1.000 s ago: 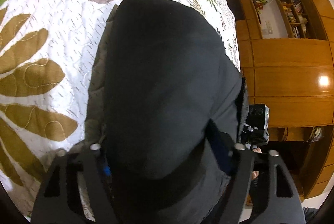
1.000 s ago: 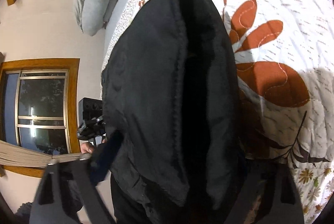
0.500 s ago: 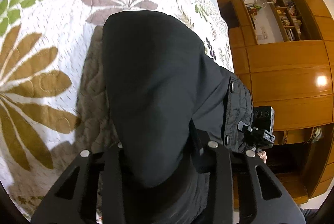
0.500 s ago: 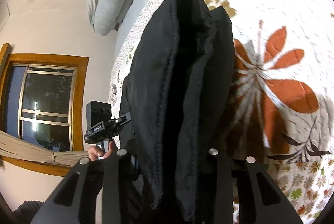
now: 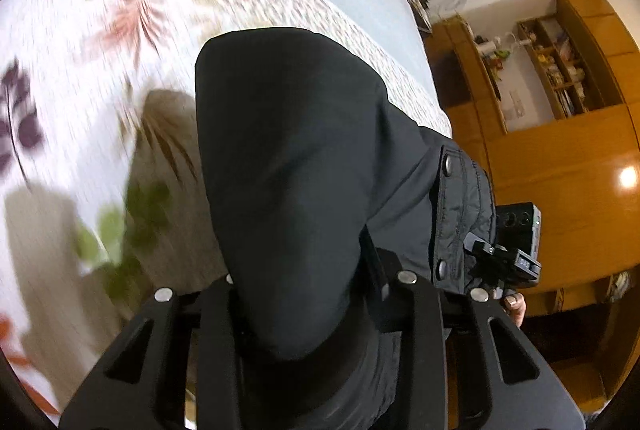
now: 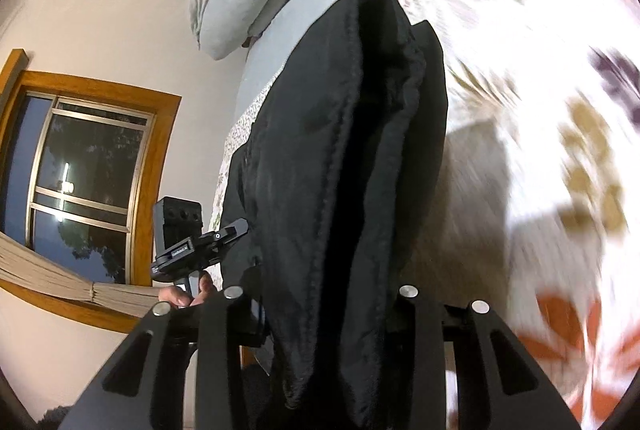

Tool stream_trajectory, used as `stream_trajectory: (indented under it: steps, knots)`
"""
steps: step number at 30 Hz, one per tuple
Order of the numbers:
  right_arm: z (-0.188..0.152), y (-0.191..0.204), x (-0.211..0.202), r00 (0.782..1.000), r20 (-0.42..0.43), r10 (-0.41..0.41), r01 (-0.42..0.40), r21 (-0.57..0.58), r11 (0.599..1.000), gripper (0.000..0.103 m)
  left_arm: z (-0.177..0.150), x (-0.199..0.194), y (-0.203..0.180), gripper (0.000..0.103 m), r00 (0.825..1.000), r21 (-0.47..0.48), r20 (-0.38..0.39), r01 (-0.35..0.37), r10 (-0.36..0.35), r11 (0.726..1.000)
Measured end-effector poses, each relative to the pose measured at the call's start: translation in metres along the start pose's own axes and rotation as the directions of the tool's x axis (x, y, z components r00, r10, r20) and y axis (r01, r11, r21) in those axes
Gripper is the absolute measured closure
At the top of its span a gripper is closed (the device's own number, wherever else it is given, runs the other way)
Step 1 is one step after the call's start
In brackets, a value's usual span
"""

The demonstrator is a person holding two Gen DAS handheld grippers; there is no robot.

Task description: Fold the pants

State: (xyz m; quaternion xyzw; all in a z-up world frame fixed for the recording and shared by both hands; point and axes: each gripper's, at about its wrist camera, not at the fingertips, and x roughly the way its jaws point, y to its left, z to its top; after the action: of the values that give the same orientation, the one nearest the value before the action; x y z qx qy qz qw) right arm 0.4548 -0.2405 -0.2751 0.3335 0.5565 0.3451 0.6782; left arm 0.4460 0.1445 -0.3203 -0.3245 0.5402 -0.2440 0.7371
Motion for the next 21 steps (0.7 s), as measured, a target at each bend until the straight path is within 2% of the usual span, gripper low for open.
stream_trajectory:
  steps: [3,6,9,11,13,17,19,21]
  knots:
    - [0.042,0.008,0.030,1.000,-0.011,-0.010,0.009,-0.020,1.000,0.066,0.035,-0.001,0.024,0.070,1.000,-0.040,0.020,-0.002,0.003,0.999]
    - [0.069,0.000,0.051,0.999,-0.027,-0.022,0.022,-0.021,1.000,0.066,0.051,0.006,0.045,0.070,1.000,-0.067,0.011,-0.017,0.018,0.998]
    - [0.078,-0.019,0.073,0.997,-0.063,-0.043,0.043,-0.005,0.999,0.066,0.055,0.022,0.067,0.068,0.999,-0.098,-0.023,-0.046,0.044,0.994]
    - [0.080,-0.033,0.087,0.995,-0.082,-0.057,0.058,0.010,0.998,0.066,0.056,0.024,0.079,0.068,1.000,-0.110,-0.017,-0.018,0.017,0.994]
    - [0.085,-0.048,0.088,0.996,-0.082,-0.028,0.031,0.036,0.999,0.066,0.054,0.024,0.080,0.066,1.000,-0.101,-0.010,0.006,-0.007,0.995]
    - [0.075,-0.061,0.090,0.997,-0.083,0.002,0.002,0.048,0.999,0.065,0.049,0.025,0.079,0.063,1.000,-0.090,-0.005,0.017,-0.017,0.996]
    - [0.075,-0.066,0.091,0.996,-0.088,0.003,0.002,0.057,0.998,0.060,0.047,0.024,0.078,0.058,1.000,-0.095,-0.003,0.019,-0.019,0.995]
    - [0.077,-0.069,0.091,0.996,-0.090,-0.015,0.021,0.059,0.998,0.050,0.048,0.020,0.078,0.045,1.000,-0.102,0.009,0.009,-0.009,0.995]
